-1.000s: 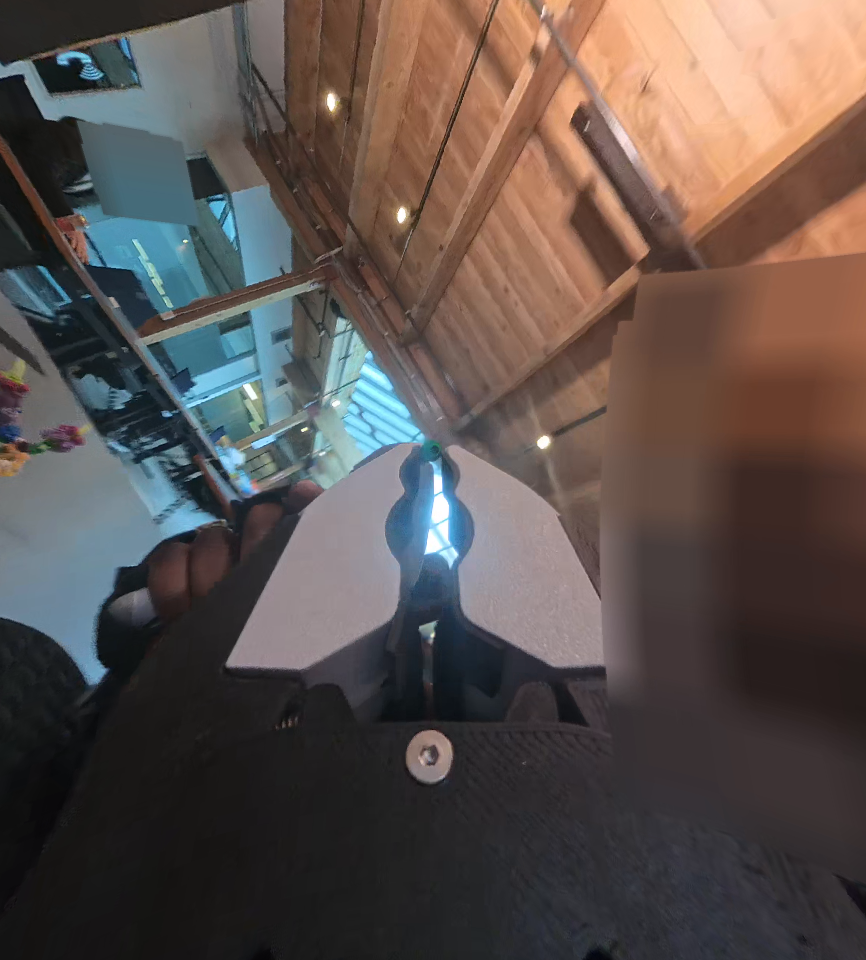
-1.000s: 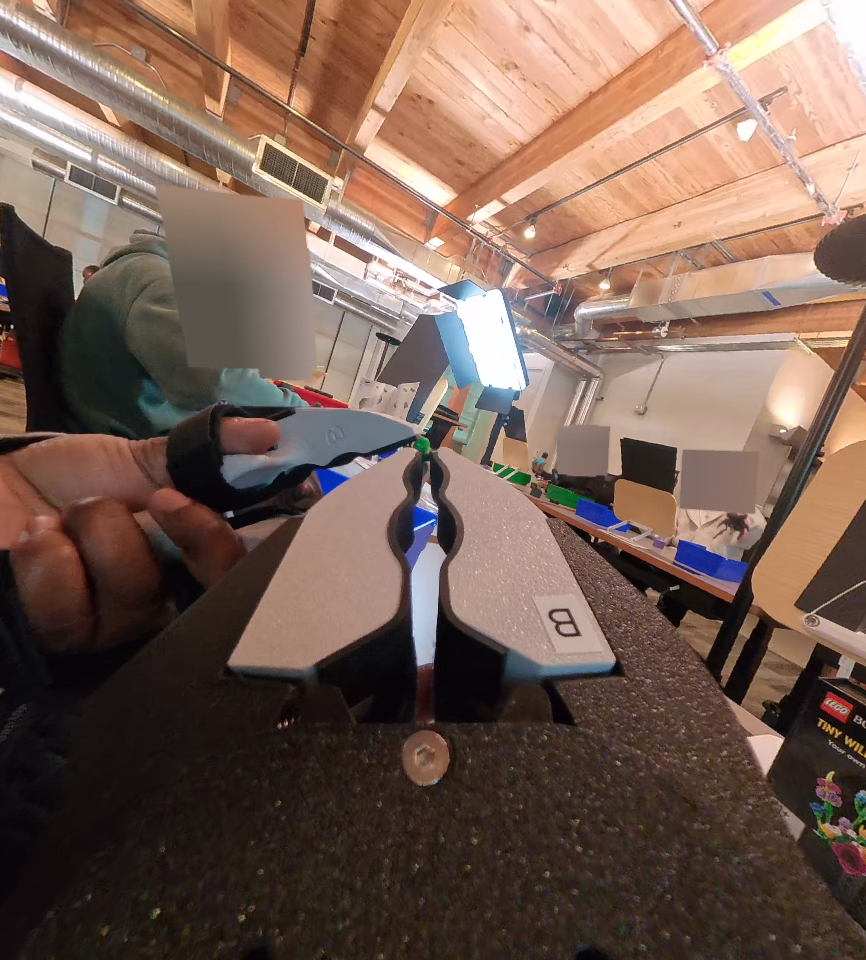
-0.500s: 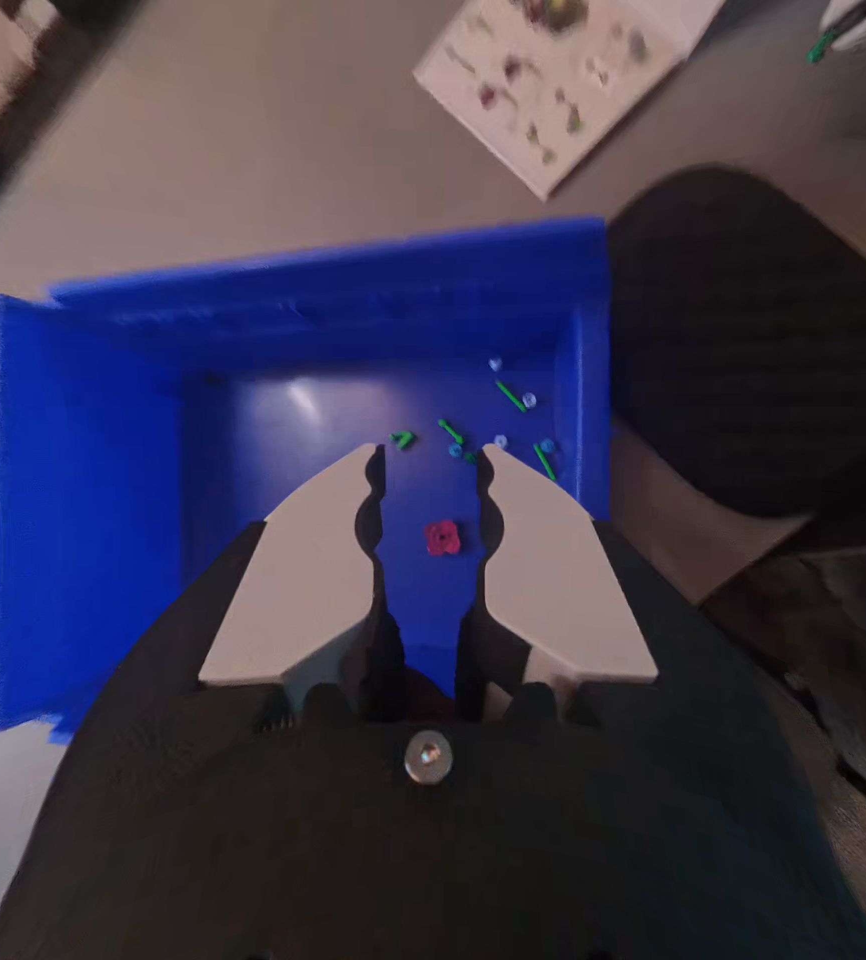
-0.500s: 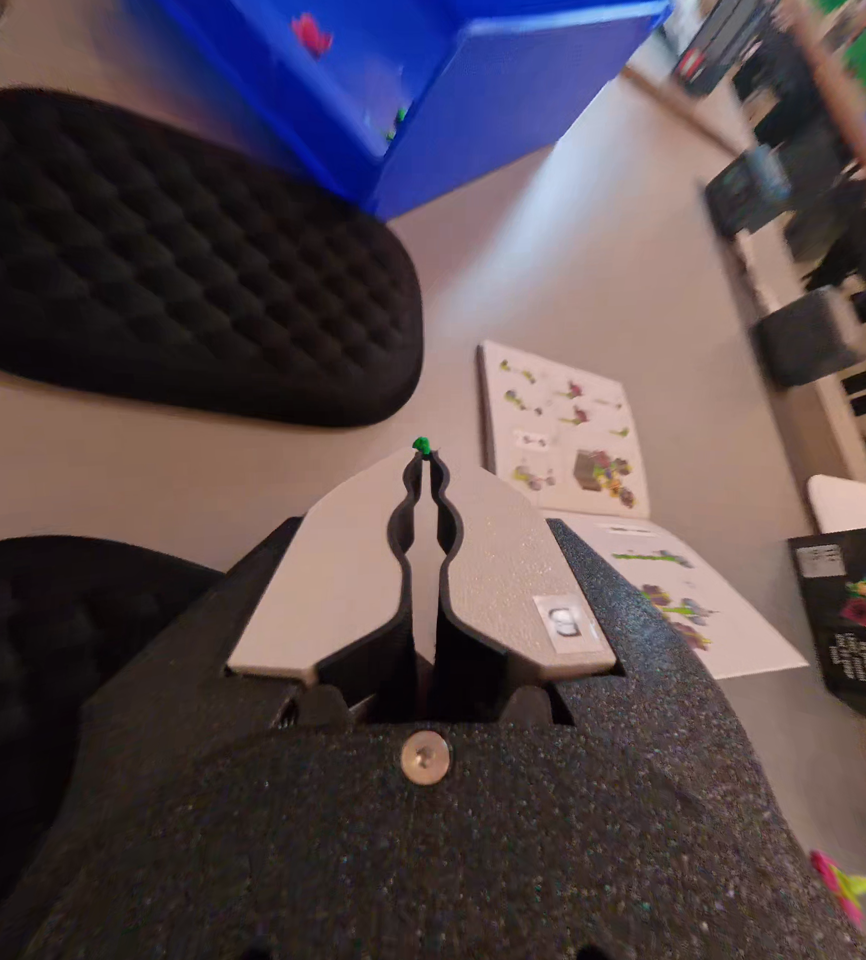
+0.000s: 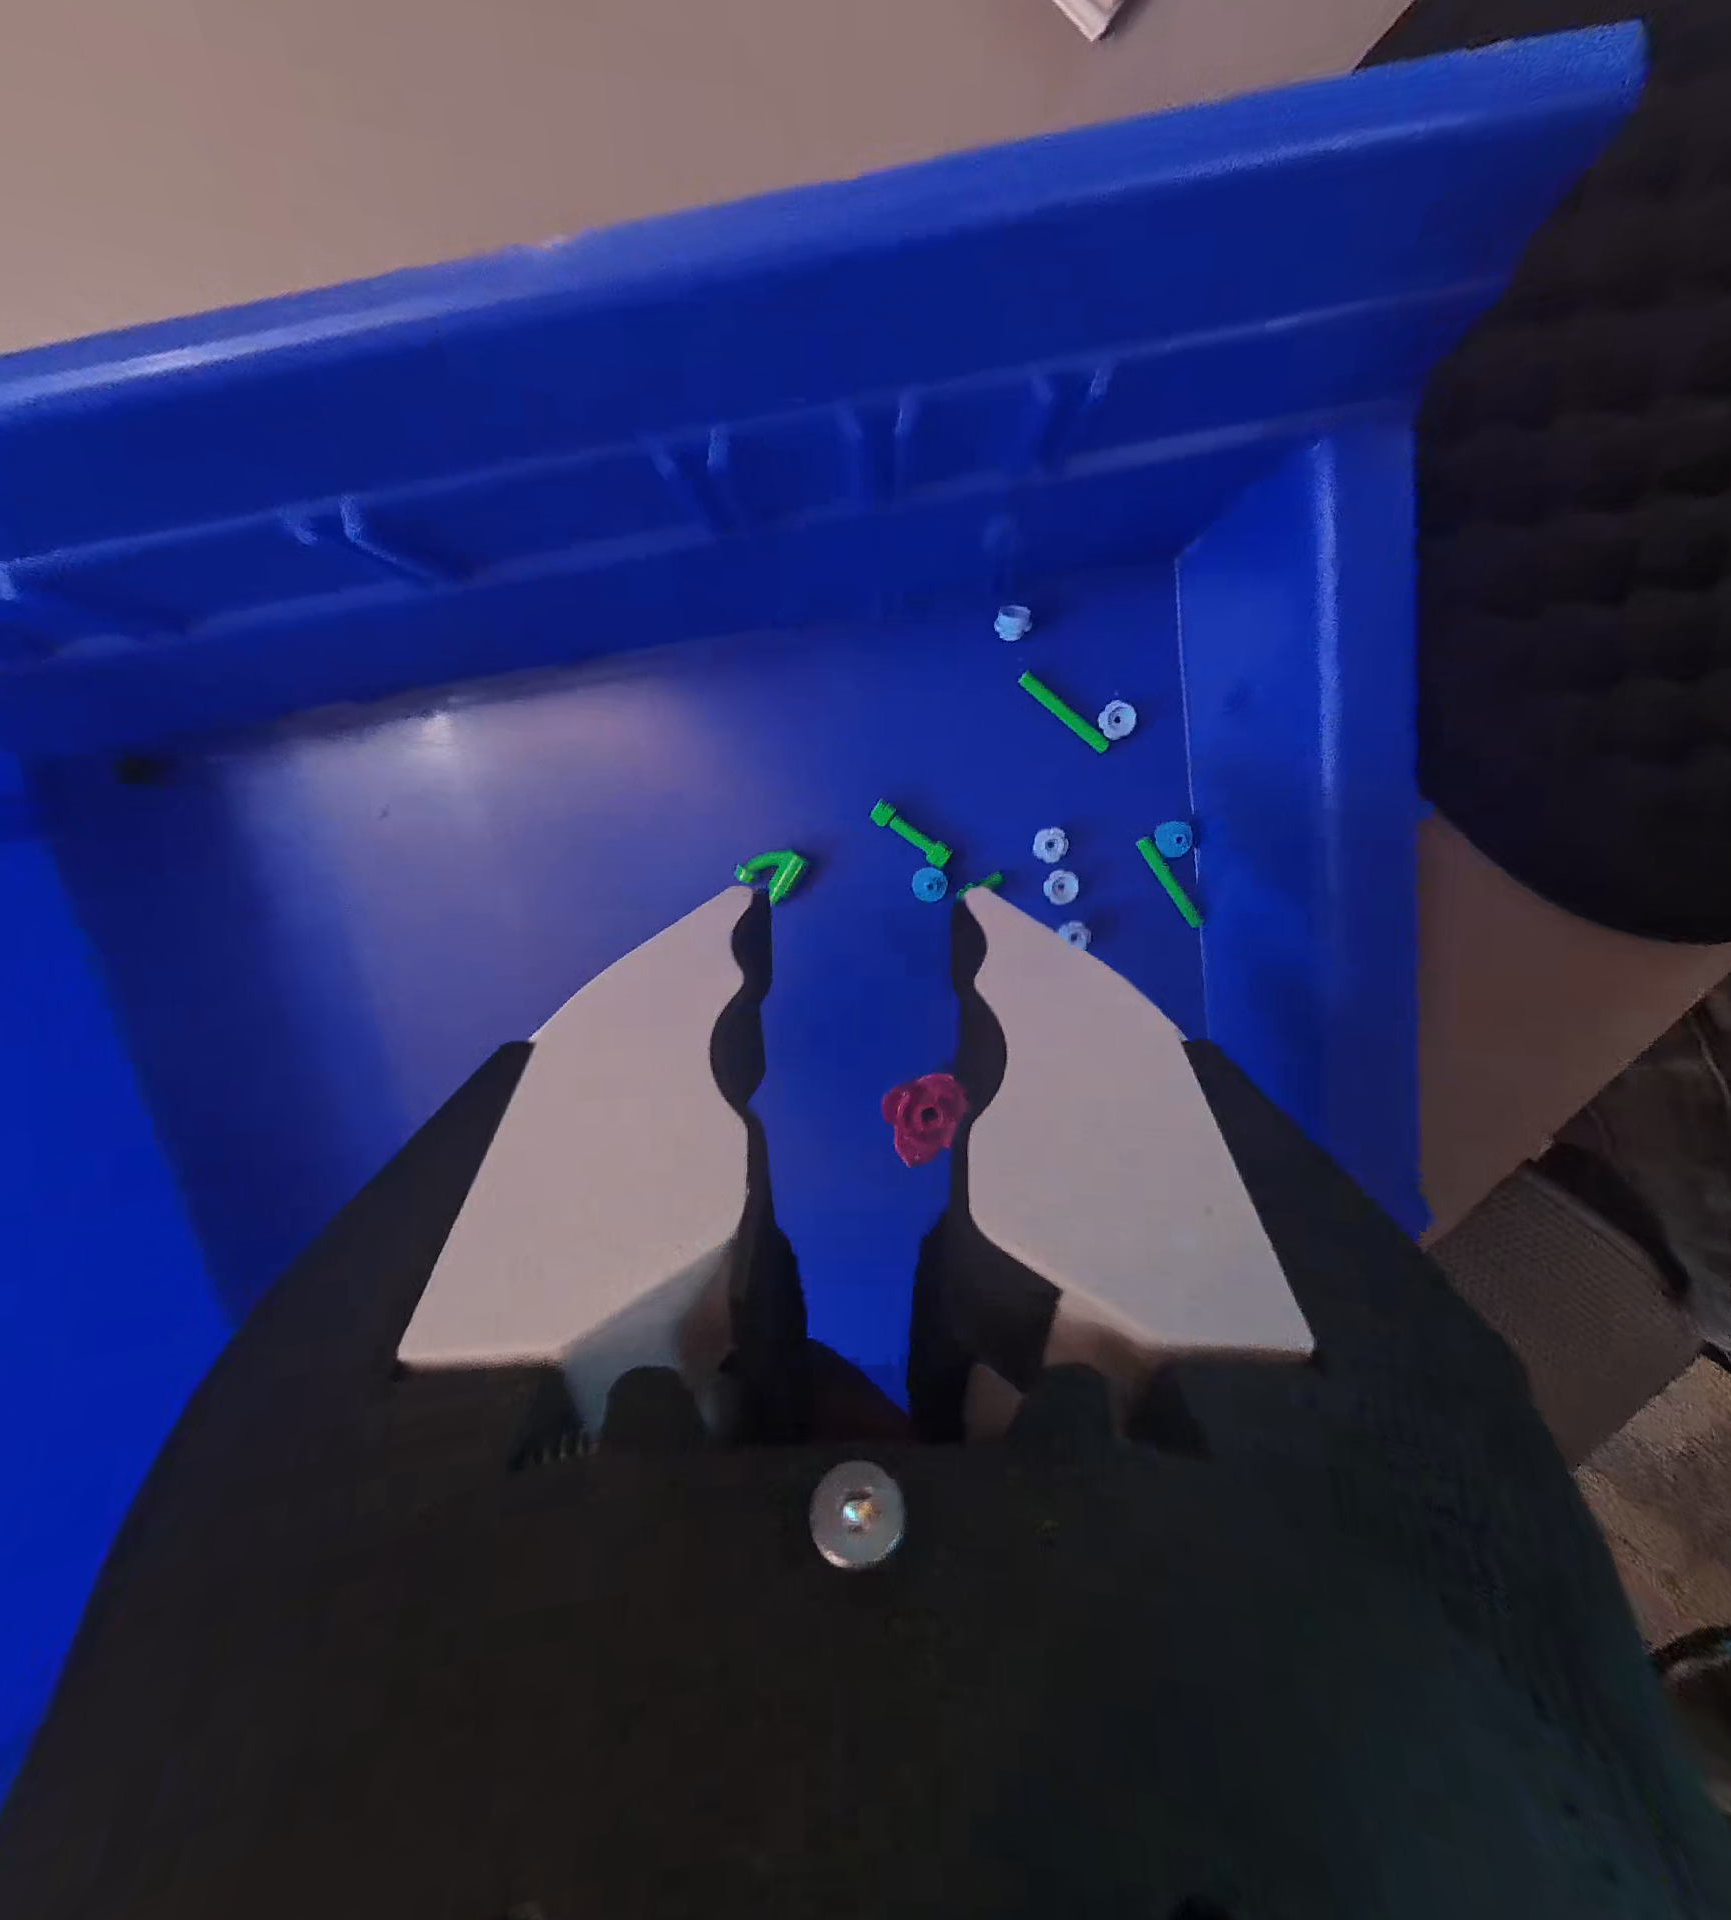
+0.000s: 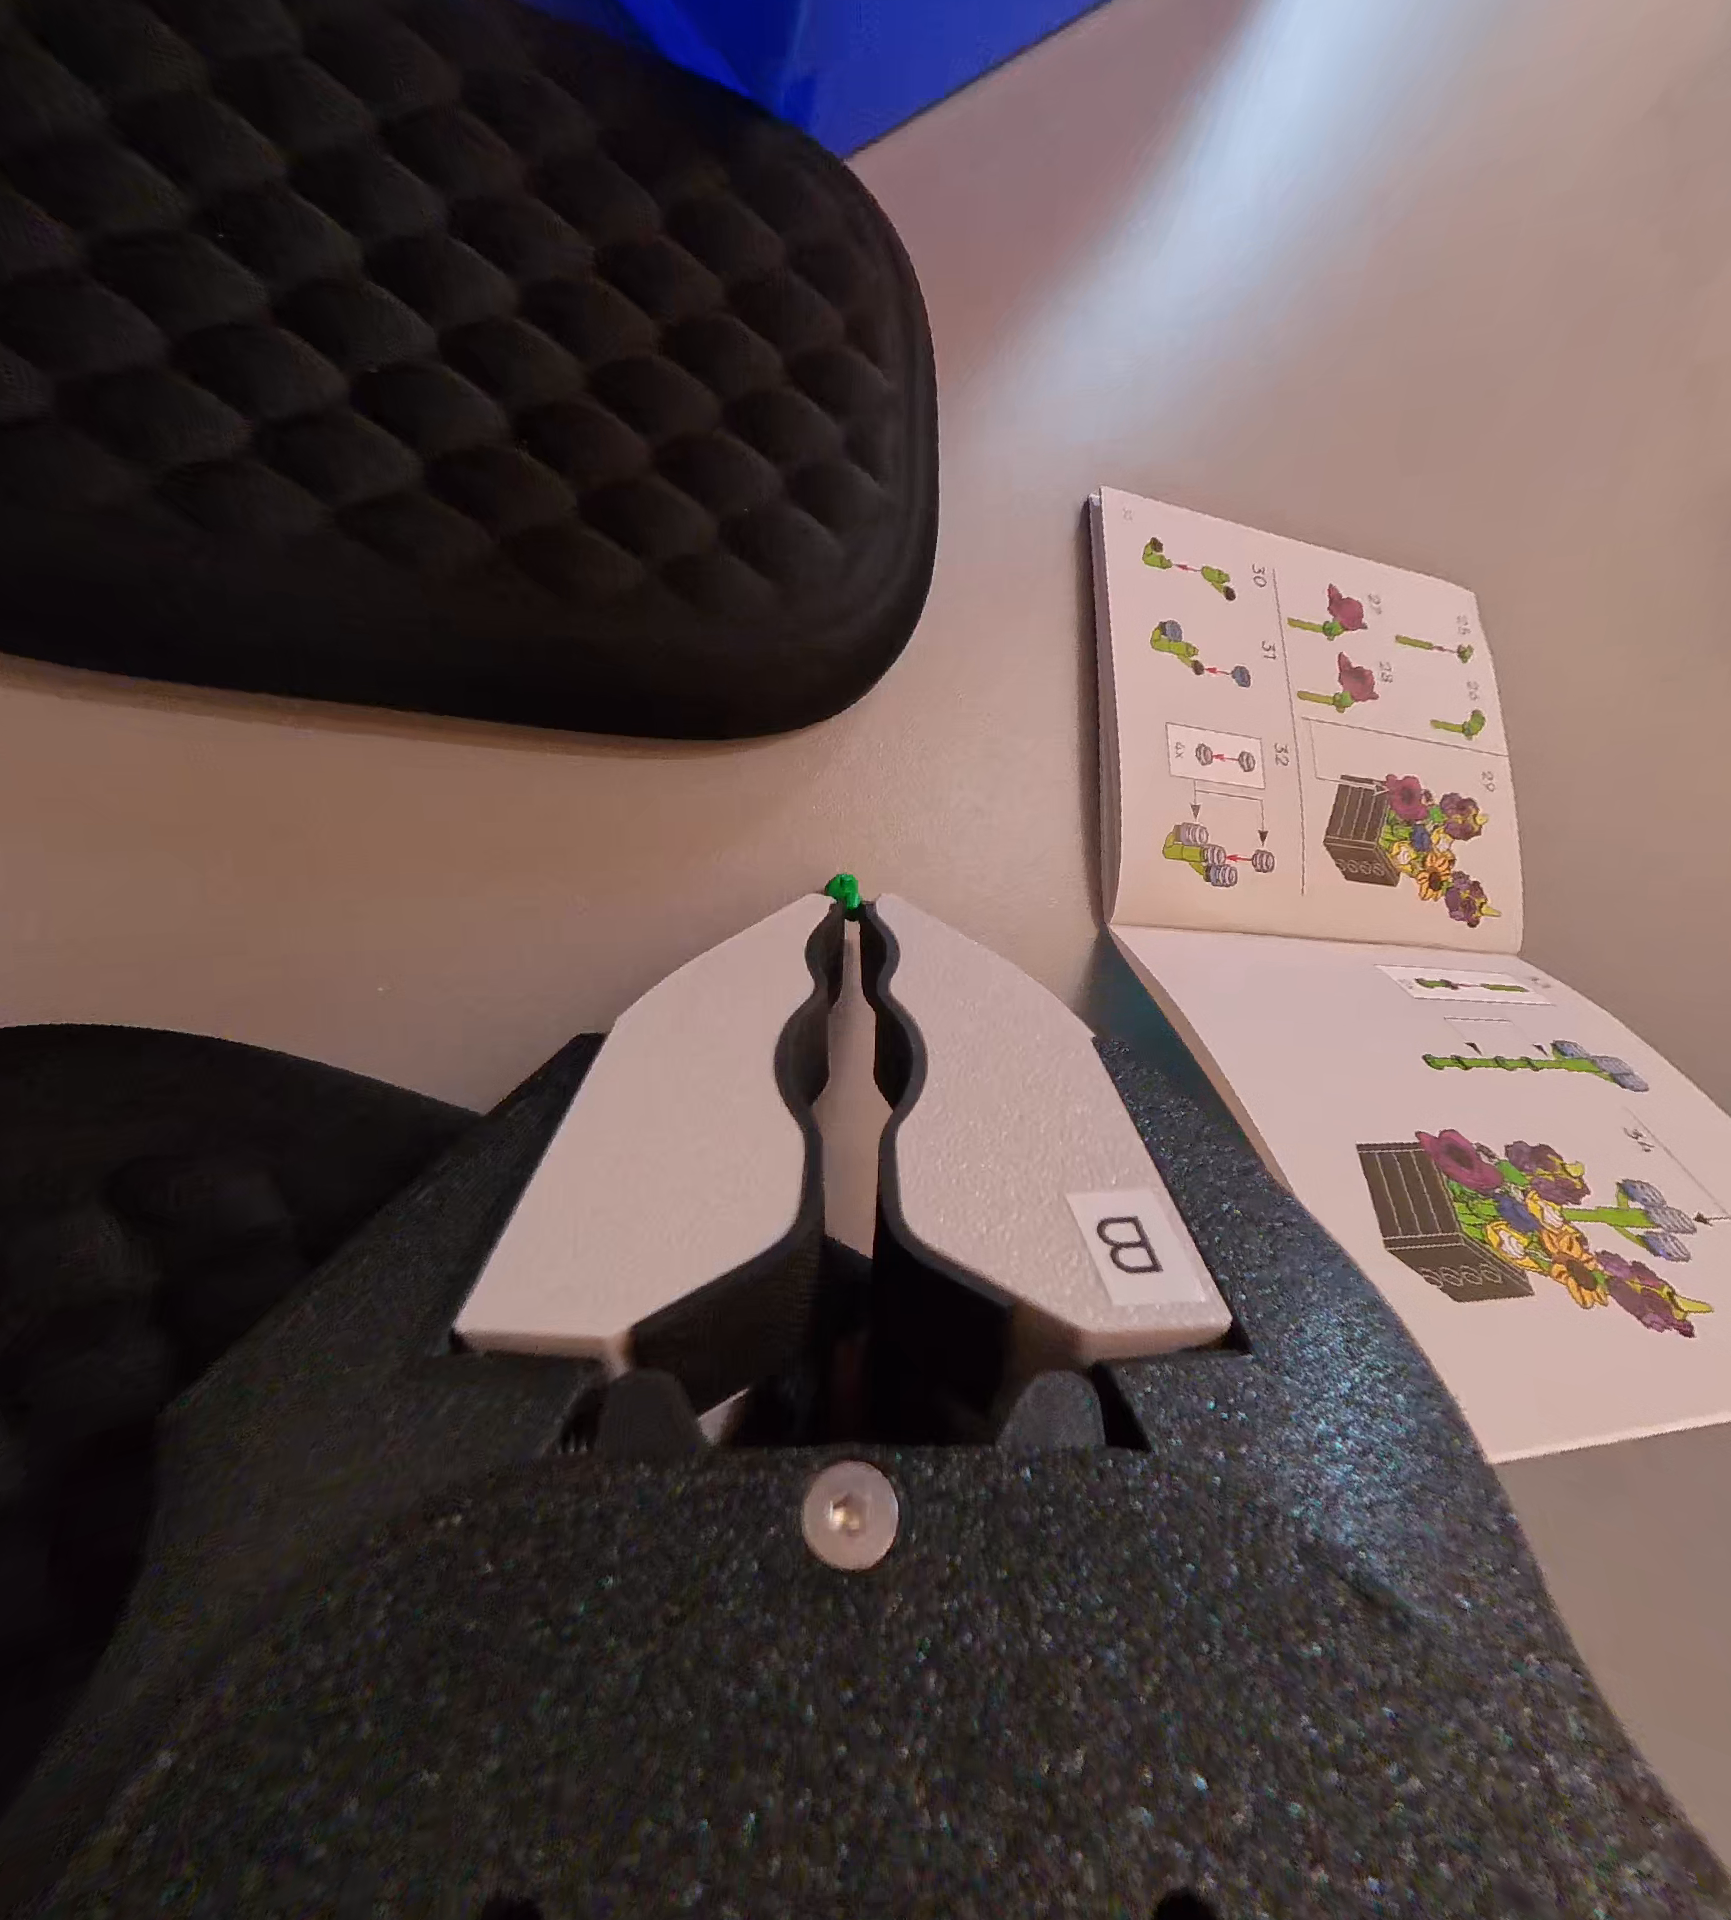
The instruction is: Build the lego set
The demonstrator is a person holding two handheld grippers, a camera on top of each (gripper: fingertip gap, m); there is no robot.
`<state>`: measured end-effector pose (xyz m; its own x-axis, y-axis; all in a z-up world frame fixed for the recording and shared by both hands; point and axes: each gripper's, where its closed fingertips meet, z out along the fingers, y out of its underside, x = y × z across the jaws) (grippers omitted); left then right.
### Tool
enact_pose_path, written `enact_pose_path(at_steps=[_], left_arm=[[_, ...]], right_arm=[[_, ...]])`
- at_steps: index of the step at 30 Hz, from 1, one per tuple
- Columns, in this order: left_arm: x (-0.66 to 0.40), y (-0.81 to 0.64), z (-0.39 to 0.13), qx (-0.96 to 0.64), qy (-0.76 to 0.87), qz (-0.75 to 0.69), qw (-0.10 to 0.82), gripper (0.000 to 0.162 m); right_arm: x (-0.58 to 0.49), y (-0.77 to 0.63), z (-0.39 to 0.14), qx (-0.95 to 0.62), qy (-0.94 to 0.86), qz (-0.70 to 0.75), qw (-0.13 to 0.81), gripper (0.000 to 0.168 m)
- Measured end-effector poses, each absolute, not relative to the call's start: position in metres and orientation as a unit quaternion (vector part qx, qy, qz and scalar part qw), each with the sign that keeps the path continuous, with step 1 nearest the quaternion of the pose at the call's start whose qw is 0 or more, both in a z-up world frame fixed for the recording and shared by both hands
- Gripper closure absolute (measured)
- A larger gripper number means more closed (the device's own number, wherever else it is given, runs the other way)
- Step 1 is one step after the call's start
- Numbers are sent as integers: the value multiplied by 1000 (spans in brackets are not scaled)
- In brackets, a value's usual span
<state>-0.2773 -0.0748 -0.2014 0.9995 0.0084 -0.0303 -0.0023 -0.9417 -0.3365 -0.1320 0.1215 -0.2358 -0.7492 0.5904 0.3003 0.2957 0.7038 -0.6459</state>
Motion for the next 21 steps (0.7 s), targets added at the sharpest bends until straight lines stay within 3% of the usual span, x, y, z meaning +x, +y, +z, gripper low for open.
enact_pose_path(at_steps=[1,21], left_arm=[[-276,-72,-203,-985,-1,9,175,128],[-266,-69,-213,-987,10,-16,163,128]], right_arm=[[-132,122,-236,-250,-889,292,250,165],[-132,123,-241,-262,-890,290,234,164]])
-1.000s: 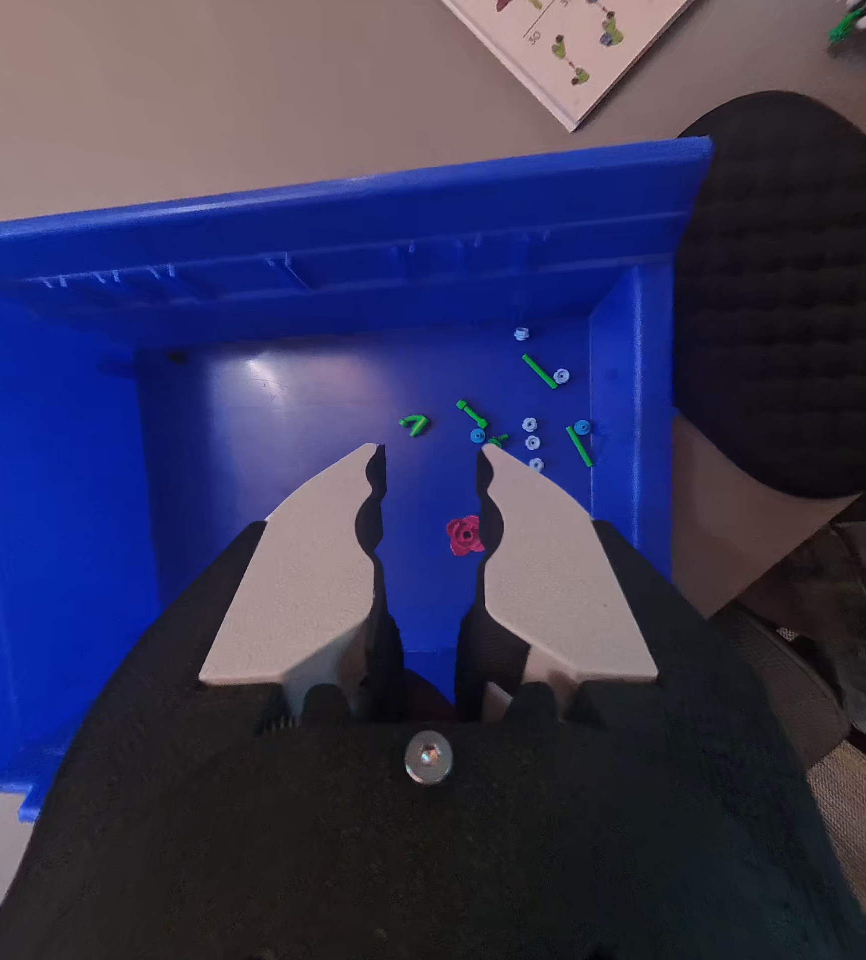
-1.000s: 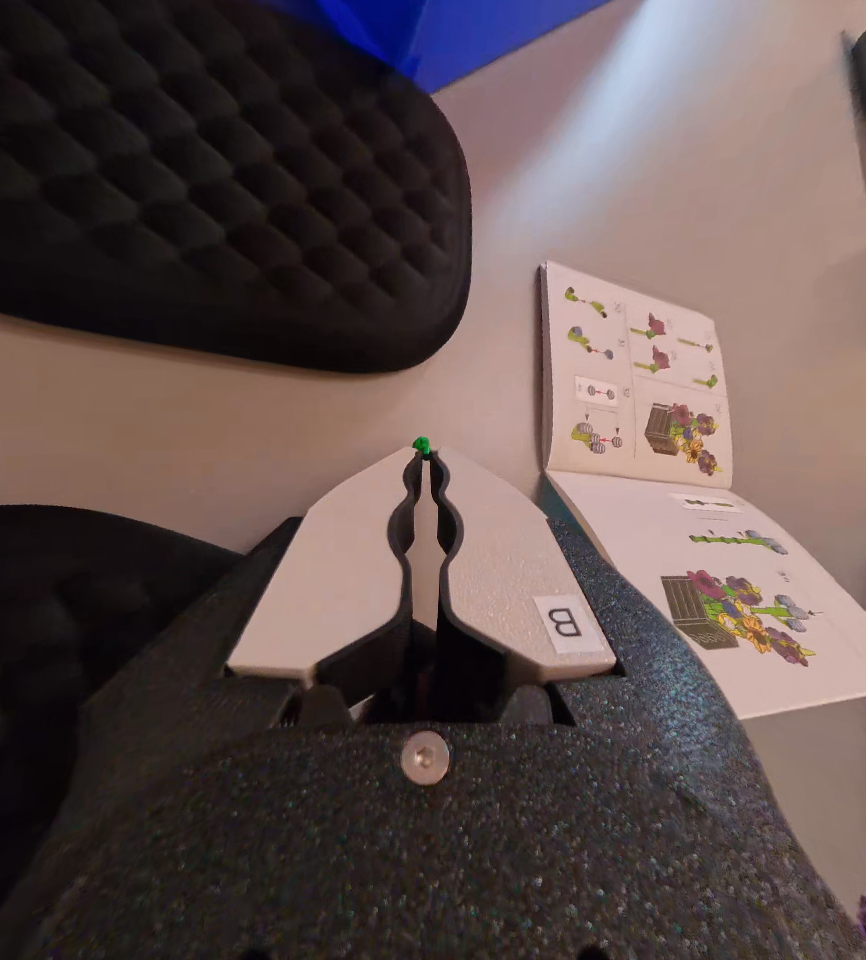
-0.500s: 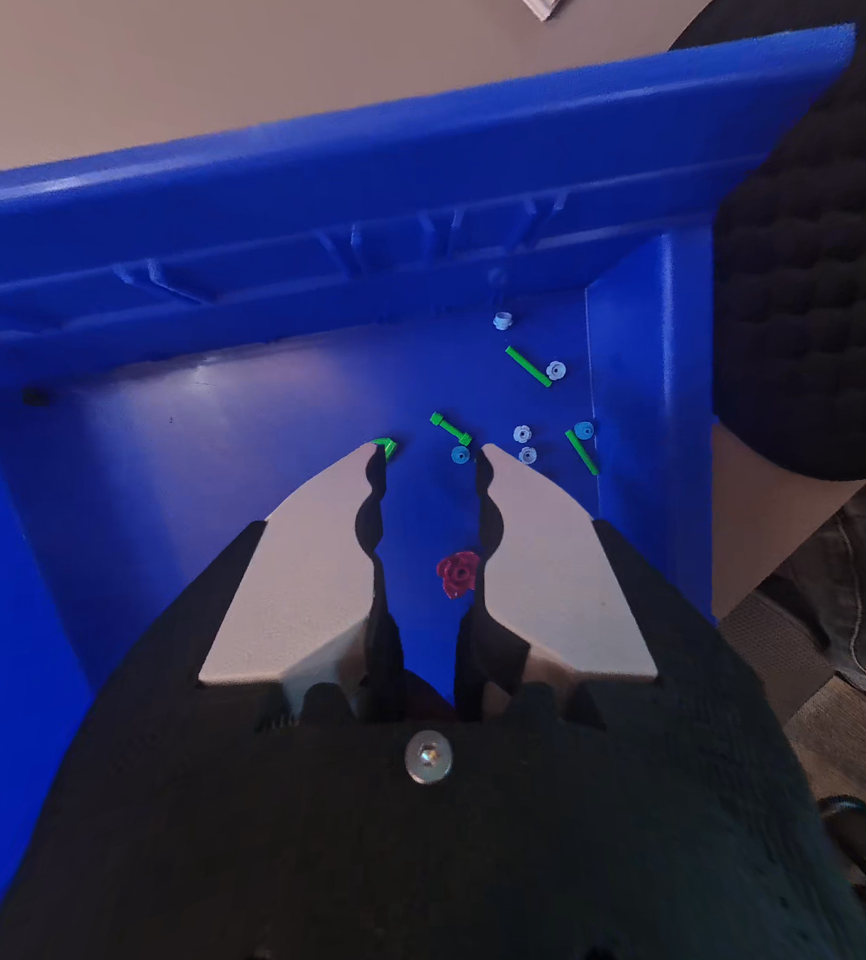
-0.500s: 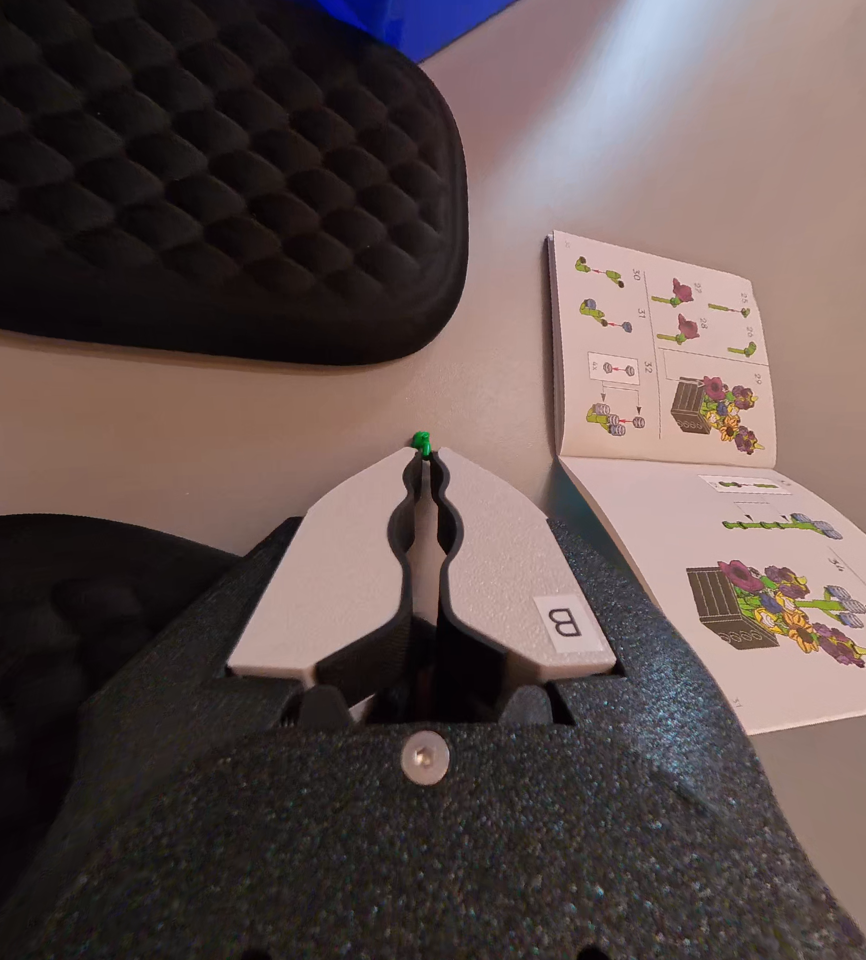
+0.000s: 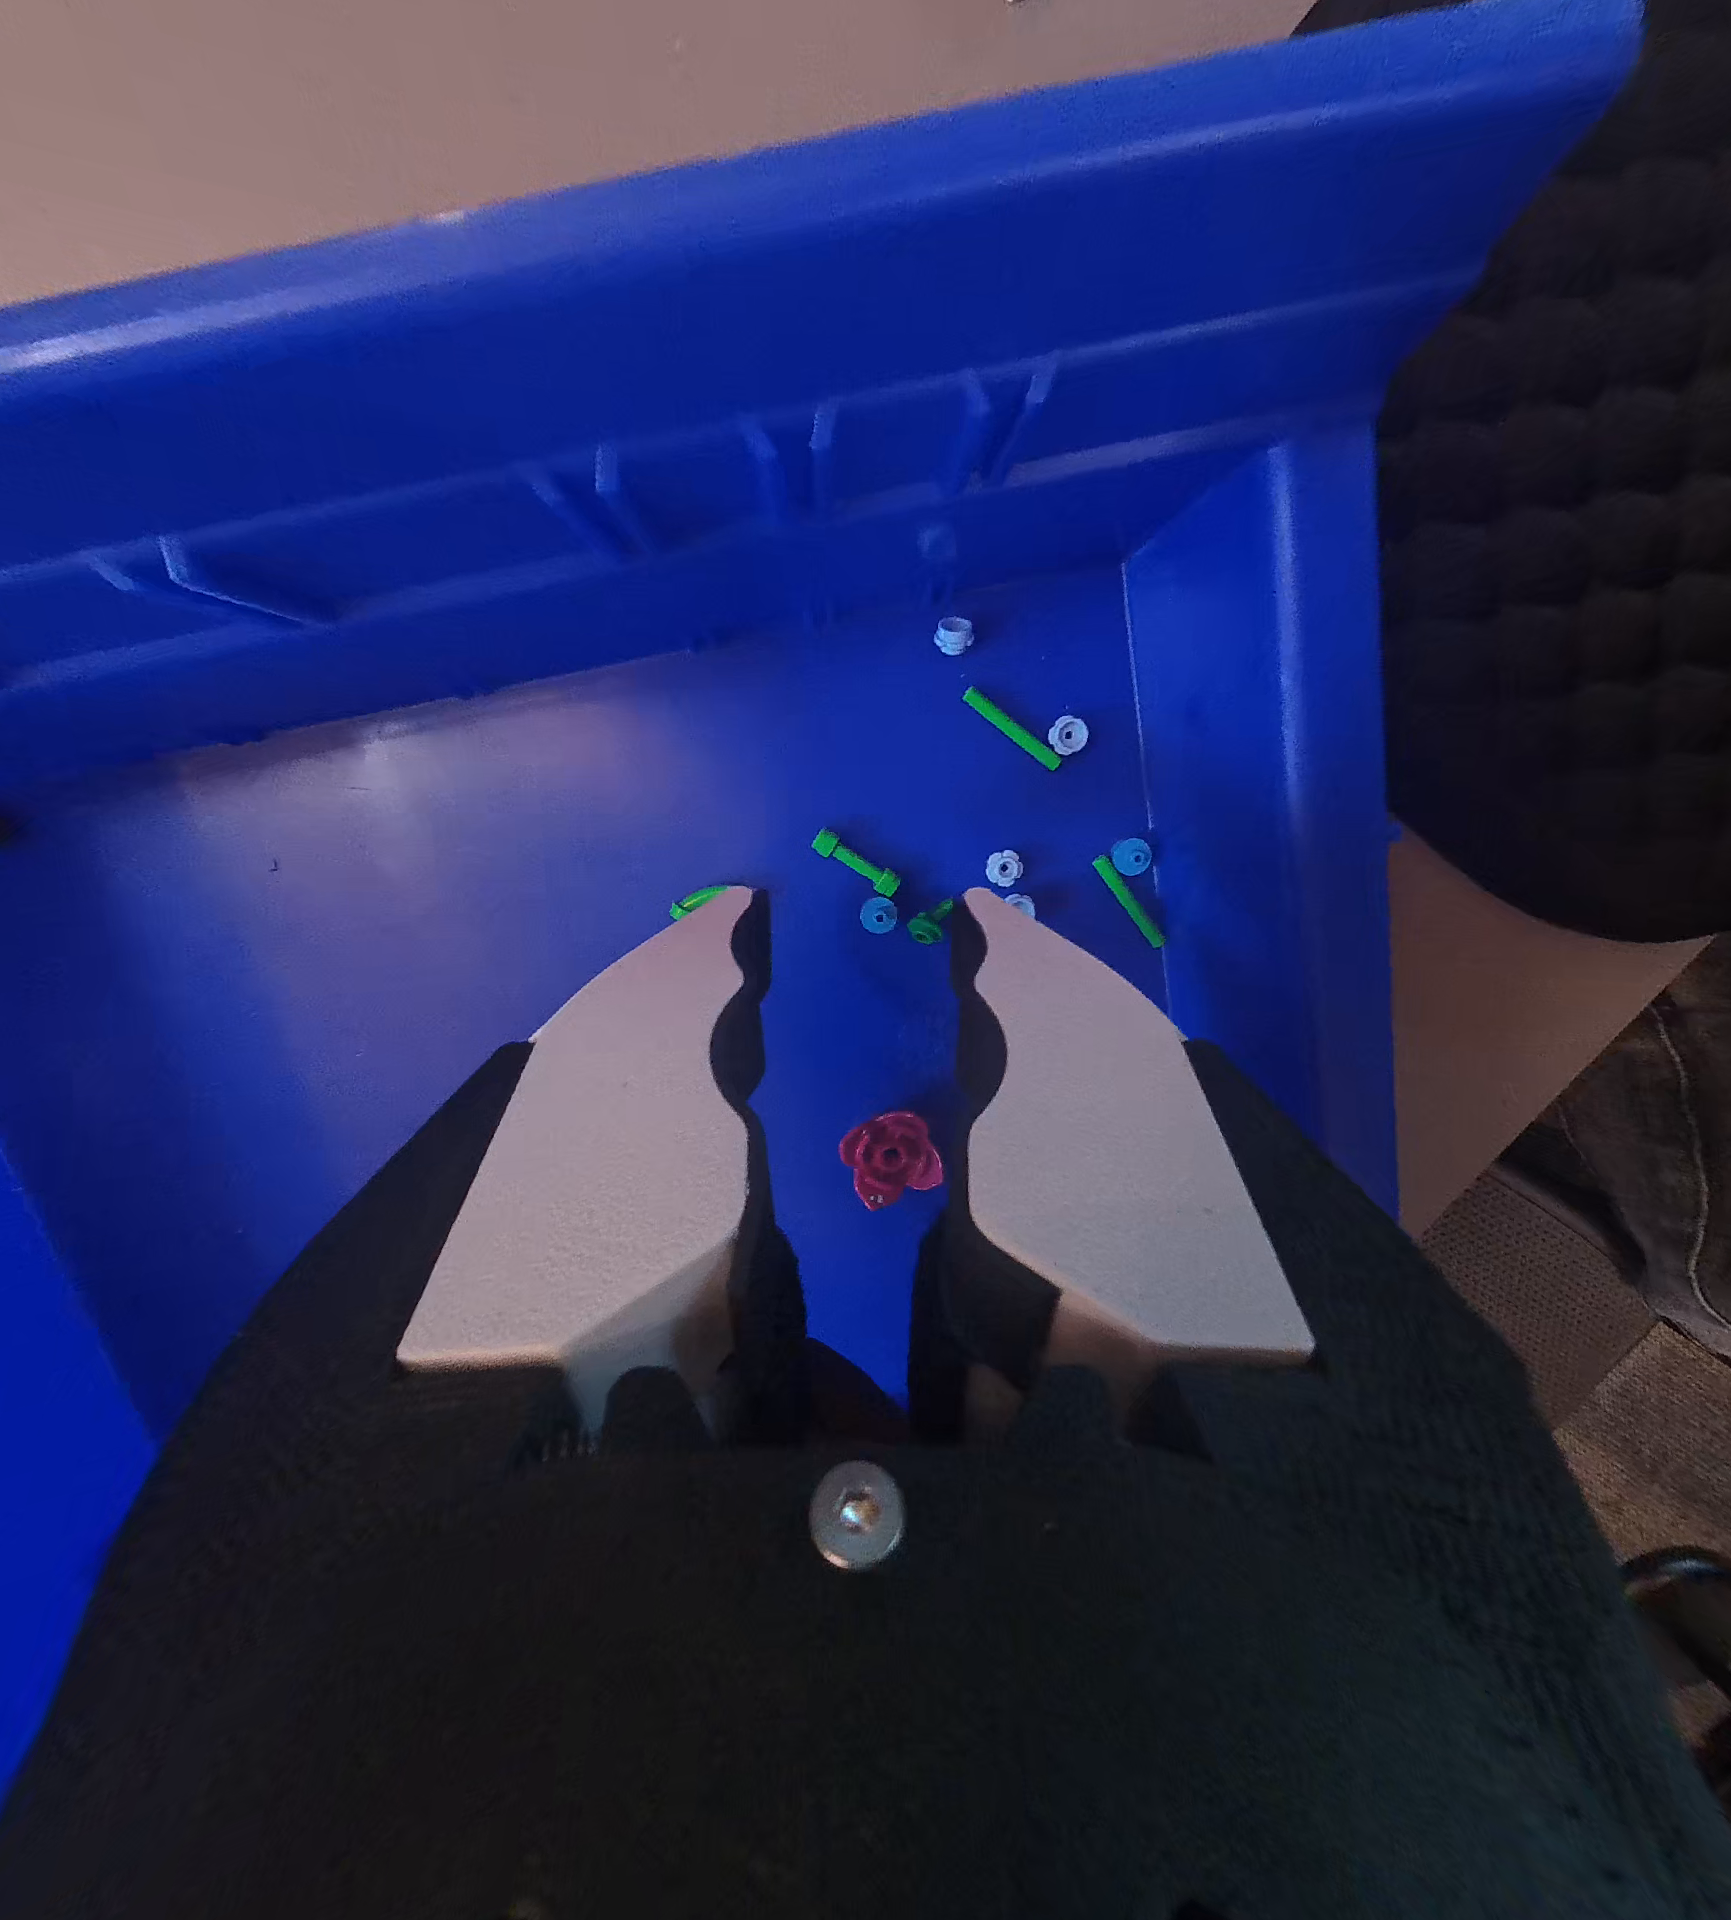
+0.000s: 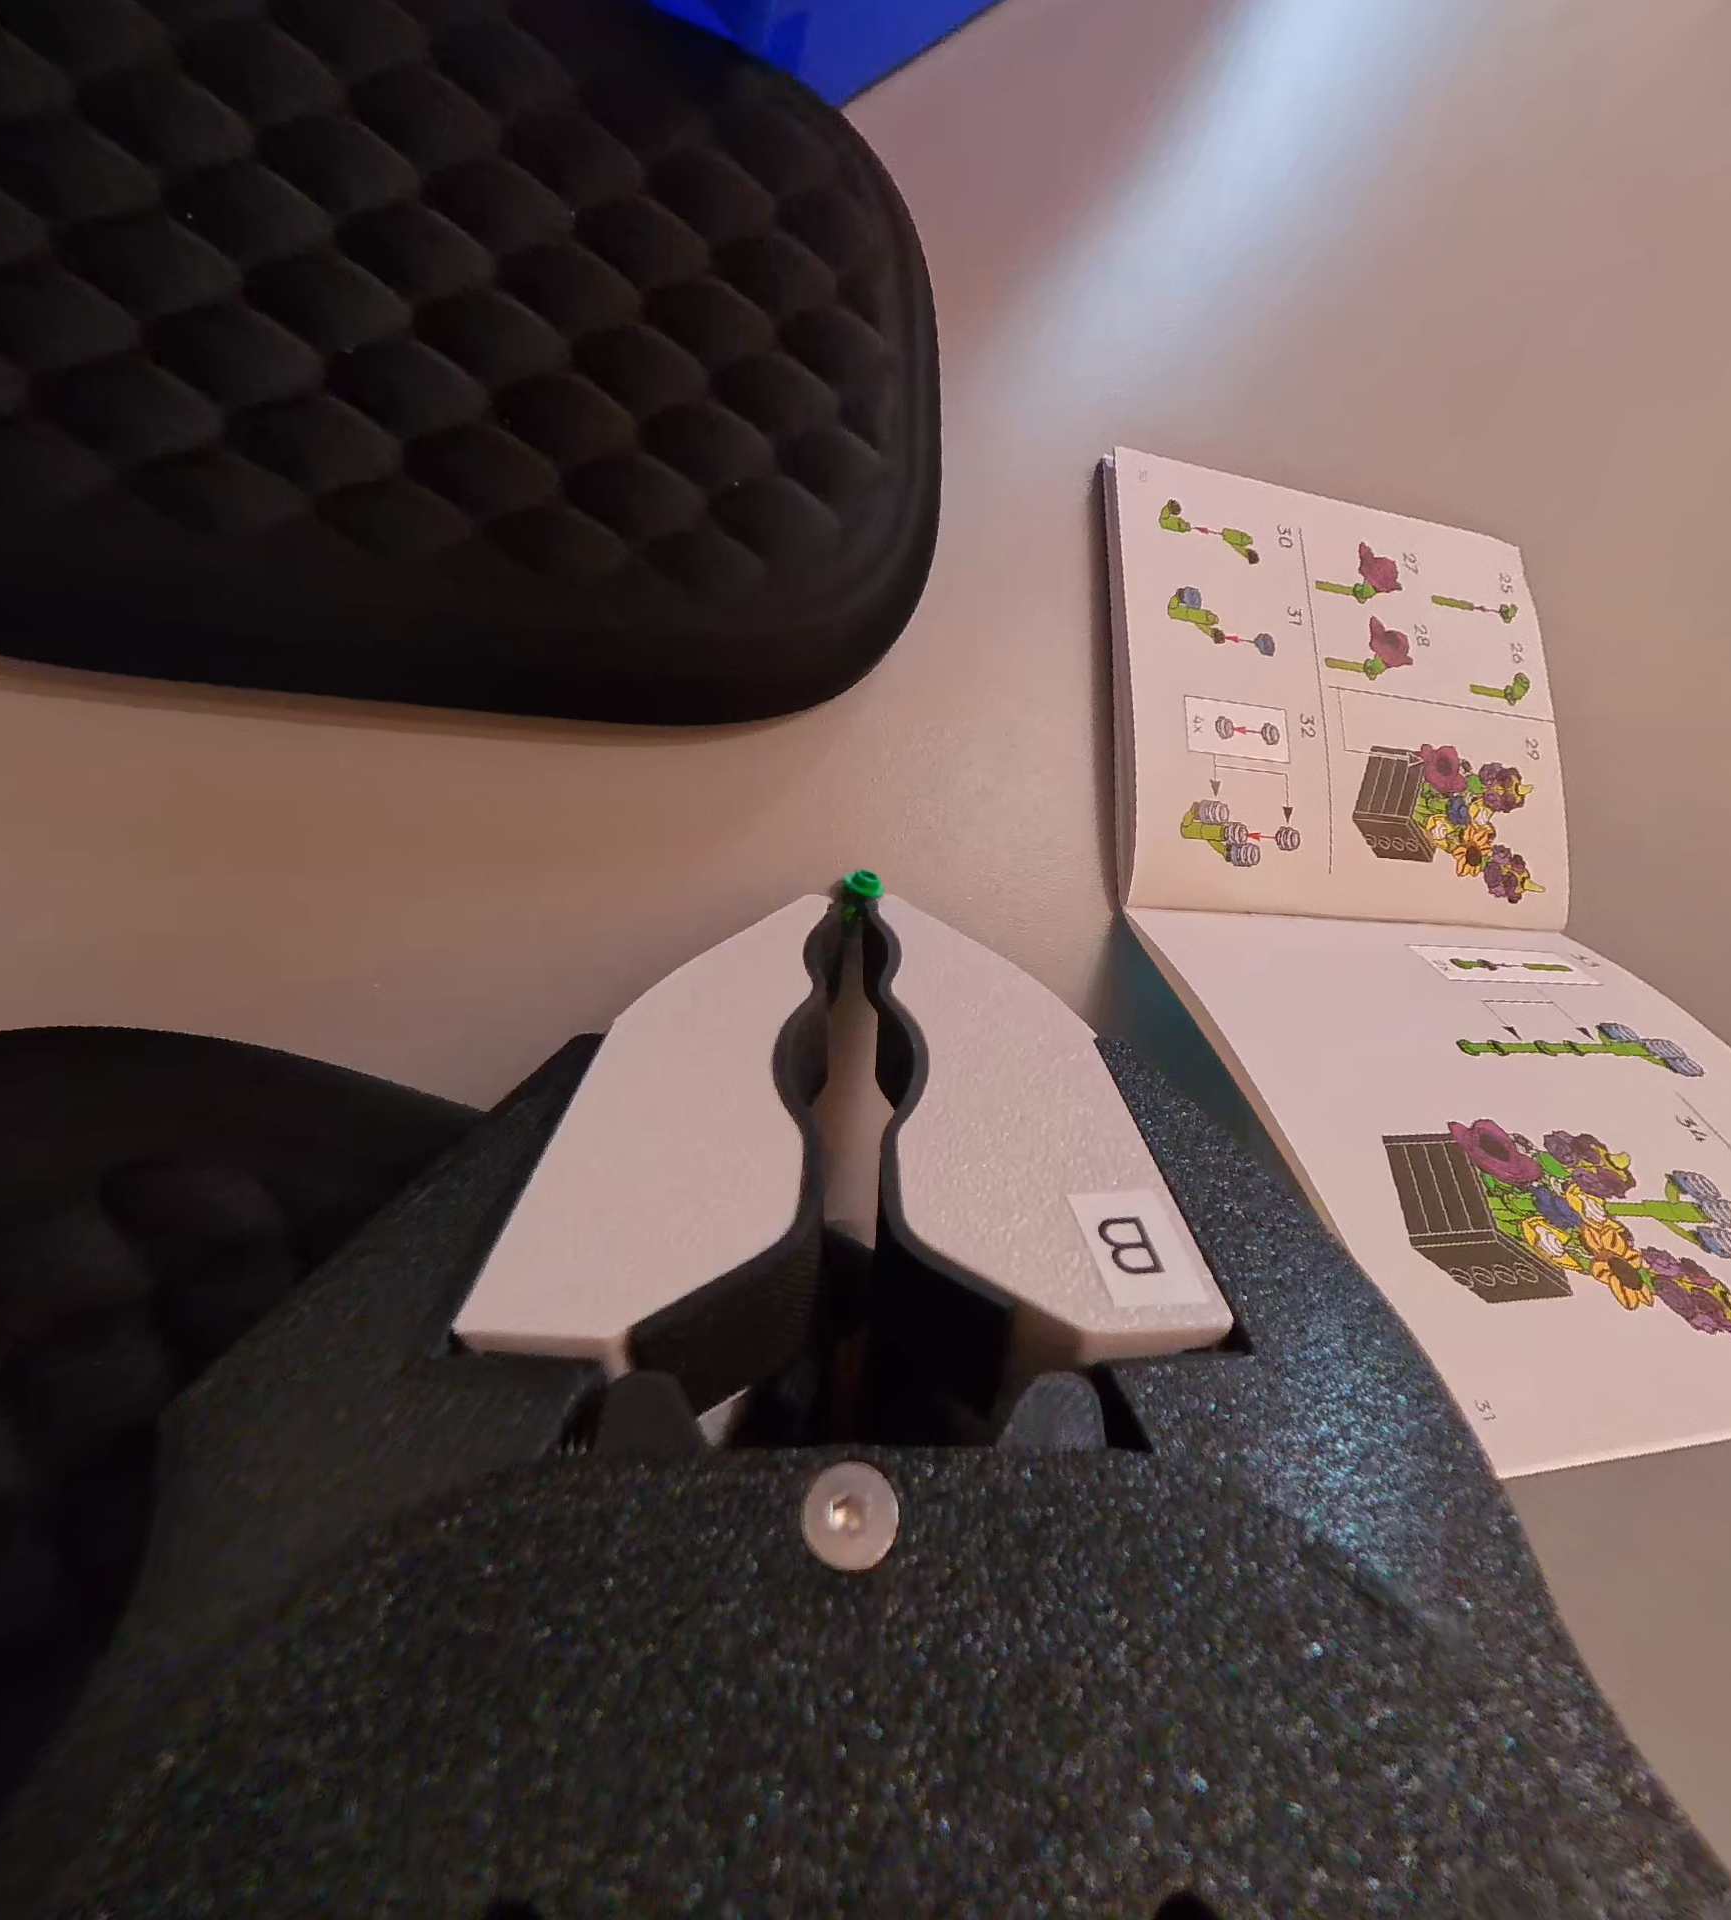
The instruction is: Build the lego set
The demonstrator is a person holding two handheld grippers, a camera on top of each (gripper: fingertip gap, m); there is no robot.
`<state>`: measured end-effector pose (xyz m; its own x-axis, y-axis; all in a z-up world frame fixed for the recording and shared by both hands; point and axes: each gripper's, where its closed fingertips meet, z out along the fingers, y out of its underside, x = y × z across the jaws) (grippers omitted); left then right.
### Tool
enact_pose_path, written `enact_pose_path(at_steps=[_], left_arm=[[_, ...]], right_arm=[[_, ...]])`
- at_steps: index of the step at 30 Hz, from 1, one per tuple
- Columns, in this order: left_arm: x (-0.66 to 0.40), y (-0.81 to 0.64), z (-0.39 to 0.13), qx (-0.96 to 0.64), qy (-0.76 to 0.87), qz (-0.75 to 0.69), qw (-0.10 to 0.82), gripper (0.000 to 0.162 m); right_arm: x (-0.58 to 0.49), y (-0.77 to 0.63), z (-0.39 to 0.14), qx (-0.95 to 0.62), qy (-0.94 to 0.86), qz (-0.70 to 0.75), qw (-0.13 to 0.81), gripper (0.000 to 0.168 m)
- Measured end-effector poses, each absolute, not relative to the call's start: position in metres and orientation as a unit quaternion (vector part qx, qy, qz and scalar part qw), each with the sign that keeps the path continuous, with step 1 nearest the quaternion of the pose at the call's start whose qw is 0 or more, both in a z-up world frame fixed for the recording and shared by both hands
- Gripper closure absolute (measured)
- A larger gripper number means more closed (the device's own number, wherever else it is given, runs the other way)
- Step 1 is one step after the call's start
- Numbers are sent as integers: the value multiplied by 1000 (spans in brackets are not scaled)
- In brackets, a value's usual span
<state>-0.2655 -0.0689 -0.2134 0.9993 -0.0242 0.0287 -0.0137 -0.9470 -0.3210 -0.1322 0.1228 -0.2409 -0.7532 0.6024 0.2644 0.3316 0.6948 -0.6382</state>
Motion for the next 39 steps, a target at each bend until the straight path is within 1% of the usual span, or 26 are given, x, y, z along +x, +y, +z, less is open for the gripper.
enact_pose_path(at_steps=[8,13,18,20,22,25,28,30,32,34,36,39], left_arm=[[-264,-69,-214,-987,11,-20,162,128],[-263,-69,-215,-987,14,-20,160,127],[-267,-75,-216,-991,29,4,134,127],[-288,-84,-197,-986,55,94,127,128],[-295,-85,-170,-972,88,147,164,128],[-268,-82,-158,-960,172,97,200,133],[-258,-80,-177,-953,242,75,165,138],[-249,-69,-191,-965,201,33,165,146],[-237,-47,-199,-975,101,-24,197,150],[-231,-35,-206,-976,30,-68,203,155],[-232,-30,-214,-975,-7,-86,205,156],[-239,-32,-223,-978,-37,-75,193,156]], right_arm=[[-132,122,-240,-261,-889,296,233,162],[-131,121,-238,-260,-886,306,231,156],[-131,120,-233,-263,-877,330,227,152],[-131,120,-227,-268,-869,352,224,151],[-131,120,-221,-271,-858,374,224,150],[-131,119,-216,-271,-850,392,223,150],[-131,118,-216,-270,-851,392,220,150],[-131,119,-216,-270,-850,393,222,150],[-131,119,-215,-271,-849,395,225,150],[-131,119,-214,-272,-848,395,225,150],[-131,119,-214,-270,-849,393,227,150],[-131,119,-214,-266,-851,390,232,149]])
